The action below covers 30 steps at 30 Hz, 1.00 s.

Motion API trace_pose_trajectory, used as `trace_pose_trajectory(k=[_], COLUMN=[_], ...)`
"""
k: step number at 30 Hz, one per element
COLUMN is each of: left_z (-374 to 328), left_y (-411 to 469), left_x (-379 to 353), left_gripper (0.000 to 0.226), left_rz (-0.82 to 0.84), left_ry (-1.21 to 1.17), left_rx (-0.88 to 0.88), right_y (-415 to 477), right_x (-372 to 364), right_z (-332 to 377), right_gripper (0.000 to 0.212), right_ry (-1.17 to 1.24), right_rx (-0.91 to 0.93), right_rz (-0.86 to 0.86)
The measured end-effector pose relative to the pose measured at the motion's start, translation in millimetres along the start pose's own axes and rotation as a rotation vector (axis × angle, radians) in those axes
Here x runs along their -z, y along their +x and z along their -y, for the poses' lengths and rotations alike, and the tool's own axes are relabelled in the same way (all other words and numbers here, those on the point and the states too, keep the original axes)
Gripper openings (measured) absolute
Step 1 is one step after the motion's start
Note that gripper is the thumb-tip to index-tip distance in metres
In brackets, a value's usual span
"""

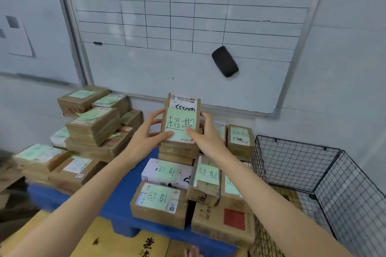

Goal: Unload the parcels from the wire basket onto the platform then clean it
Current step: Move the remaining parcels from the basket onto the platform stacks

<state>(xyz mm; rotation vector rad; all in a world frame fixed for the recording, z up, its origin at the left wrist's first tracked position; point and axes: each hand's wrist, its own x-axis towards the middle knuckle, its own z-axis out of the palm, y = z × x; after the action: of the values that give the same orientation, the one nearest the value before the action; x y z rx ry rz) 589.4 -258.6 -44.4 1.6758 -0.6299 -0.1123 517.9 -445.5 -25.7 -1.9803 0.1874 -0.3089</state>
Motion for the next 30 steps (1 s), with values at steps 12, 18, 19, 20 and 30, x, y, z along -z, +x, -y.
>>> trace_pose_trajectory(k=[12, 18, 19, 20, 30], left_z=[107.3, 133.7, 138.0, 141.7, 158.7], left_y=[-23.7, -36.3, -37.8, -39.2, -41.9], left_x=[7.2, -2.9, -4.9, -7.3, -21.8], left_gripper=[0.059, 0.054, 0.055, 0.055, 0.054], left_rz=[0.064, 0.102, 0.107, 0.11, 0.076], left_ry=[-0.021, -0.021, -0.025, -0.033, 0.04], left_rx=[0.233, 0.319, 0.338, 0.352, 0.296], right_y=[14.5, 15.8, 16.2, 16.5, 10.9], right_x=[-34.9, -35.9, -34.2, -32.5, -26.8], right_z=[-54.6, -86.7, -91.0, -94.3, -115.8], right_gripper=[0.06, 0.059, 0.058, 0.057, 0.057], right_ry=[-0.38, -0.697, -0.714, -0.723, -0.806], right_rx=[0.005, 0.043, 0.041, 0.029, 0.012], right_rz=[0.049, 0.035, 0.034, 0.028, -0.035])
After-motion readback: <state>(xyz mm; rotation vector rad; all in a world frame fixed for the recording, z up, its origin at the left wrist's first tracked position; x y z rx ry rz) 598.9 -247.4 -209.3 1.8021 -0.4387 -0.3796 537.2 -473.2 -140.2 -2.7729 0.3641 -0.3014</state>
